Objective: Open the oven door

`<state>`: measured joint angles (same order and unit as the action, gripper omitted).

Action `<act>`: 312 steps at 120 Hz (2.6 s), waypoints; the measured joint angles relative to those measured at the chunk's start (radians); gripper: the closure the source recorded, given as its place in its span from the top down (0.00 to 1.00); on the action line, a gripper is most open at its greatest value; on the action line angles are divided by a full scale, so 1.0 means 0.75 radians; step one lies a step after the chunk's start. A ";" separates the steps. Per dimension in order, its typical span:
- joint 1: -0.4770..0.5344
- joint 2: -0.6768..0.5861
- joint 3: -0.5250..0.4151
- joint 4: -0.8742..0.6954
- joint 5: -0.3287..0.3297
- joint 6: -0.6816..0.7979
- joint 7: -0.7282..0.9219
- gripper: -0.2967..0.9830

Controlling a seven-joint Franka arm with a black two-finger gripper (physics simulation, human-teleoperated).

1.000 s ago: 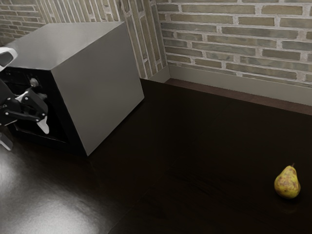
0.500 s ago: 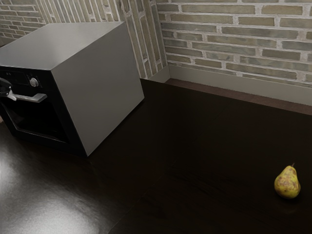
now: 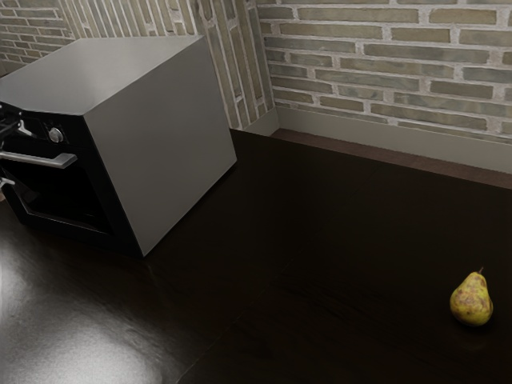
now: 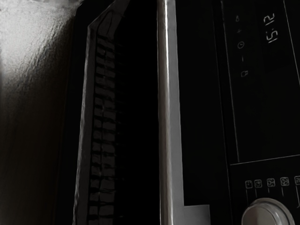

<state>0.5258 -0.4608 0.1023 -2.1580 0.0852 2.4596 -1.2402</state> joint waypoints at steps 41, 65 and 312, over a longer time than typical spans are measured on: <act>0.283 0.167 -0.158 0.129 -0.058 0.037 -0.075 0.77; 0.370 0.184 -0.272 0.119 -0.106 0.055 -0.069 0.77; -0.969 0.219 -0.327 0.775 -0.003 -0.955 0.054 0.77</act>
<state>-0.2007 -0.2966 -0.1431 -1.5764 0.0830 1.7433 -1.1999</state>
